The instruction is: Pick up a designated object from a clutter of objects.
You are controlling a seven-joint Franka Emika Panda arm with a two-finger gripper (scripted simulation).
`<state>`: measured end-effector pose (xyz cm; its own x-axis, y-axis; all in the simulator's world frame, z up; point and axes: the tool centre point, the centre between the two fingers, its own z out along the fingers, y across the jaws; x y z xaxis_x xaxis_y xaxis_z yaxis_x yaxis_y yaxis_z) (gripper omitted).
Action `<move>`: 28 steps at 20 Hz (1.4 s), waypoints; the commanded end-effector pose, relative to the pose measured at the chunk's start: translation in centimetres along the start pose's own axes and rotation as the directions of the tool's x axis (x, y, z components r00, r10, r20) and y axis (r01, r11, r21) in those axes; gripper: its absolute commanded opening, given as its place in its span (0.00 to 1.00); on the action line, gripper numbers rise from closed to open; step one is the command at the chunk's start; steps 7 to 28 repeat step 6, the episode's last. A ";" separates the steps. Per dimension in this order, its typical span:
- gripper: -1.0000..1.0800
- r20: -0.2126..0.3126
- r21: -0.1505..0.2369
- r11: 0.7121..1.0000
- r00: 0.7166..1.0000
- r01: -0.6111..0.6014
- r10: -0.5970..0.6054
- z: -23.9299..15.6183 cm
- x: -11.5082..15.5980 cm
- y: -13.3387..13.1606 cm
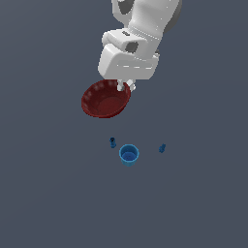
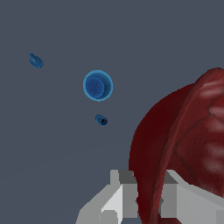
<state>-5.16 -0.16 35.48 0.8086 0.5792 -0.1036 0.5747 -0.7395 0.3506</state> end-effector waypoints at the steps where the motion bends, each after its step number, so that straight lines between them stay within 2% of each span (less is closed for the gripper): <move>1: 0.00 -0.001 -0.002 1.000 1.000 0.000 0.000 -0.7 -0.1 1.0; 28: 0.00 -0.001 -0.003 1.000 1.000 0.000 0.000 -1.1 -0.2 1.6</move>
